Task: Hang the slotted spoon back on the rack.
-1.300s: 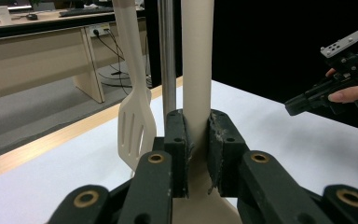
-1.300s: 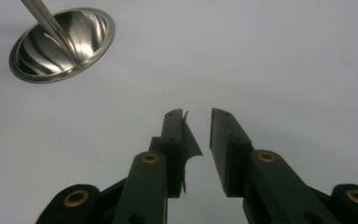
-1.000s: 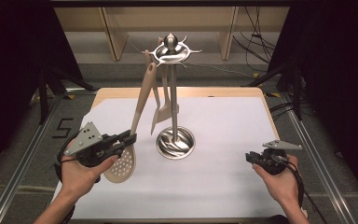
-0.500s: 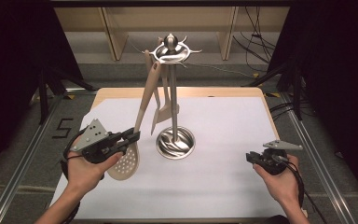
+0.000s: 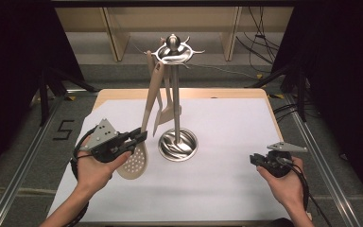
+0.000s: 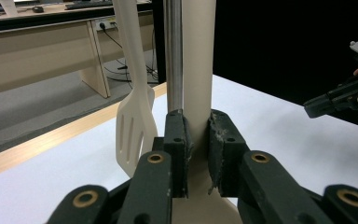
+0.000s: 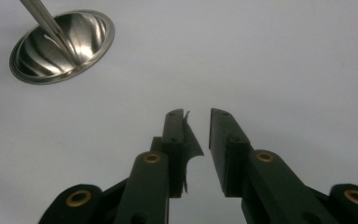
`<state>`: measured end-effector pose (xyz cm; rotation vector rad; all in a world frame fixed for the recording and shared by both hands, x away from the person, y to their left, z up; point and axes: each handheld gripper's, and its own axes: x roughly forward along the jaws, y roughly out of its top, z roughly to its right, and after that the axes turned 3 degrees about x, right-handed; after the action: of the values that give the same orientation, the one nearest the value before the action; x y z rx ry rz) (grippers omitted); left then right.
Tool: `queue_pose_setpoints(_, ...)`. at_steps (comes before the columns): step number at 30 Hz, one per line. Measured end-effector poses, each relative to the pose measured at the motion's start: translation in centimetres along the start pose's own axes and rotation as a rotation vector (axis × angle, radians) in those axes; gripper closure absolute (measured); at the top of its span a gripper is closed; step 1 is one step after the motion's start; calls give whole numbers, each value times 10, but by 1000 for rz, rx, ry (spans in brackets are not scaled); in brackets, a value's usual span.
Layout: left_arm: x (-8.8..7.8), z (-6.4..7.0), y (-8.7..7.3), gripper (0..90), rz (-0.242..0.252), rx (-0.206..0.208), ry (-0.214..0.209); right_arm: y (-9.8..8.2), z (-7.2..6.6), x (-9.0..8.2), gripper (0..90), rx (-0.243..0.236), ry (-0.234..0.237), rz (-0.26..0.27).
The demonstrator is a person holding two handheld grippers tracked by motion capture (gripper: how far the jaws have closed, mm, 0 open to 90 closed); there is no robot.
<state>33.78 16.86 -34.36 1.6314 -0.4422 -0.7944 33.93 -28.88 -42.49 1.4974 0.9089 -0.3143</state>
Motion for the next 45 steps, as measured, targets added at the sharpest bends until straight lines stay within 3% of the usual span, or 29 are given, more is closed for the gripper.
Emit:
queue_pose_setpoints(11, 20, 4, 0, 778, -14, -20, 1, -1, -1, 1, 763, 9, 5, 2)
queue_pose_setpoints(13, 23, 4, 0, 777, -18, -21, 2, 0, 1, 0, 763, -11, -3, 5)
queue_pose_setpoints(19, 30, 6, 1, 776, -24, -32, -2, -1, -2, 0, 763, 24, 3, -9)
queue_pose_setpoints(28, 40, 12, 2, 771, -25, -46, -10, -2, -2, 2, 763, 24, 12, 8)
queue_pose_setpoints(30, 42, 13, 2, 770, -24, -49, -12, -1, 2, 2, 762, -28, 0, 17)
queue_pose_setpoints(34, 46, 13, 2, 767, -25, -46, -13, -1, 3, 2, 762, -38, 0, 21)
queue_pose_setpoints(38, 50, 13, 3, 762, -29, -49, -18, -3, 2, 4, 762, -23, 9, 35)
queue_pose_setpoints(39, 51, 13, 3, 761, -30, -48, -18, -2, 0, 3, 762, 5, 16, 16)
queue_pose_setpoints(41, 52, 14, 3, 760, -32, -49, -16, -2, -1, 2, 762, 14, 12, 7)
queue_pose_setpoints(45, 55, 15, 4, 754, -38, -51, -26, -2, 0, 2, 762, 2, 14, 18)
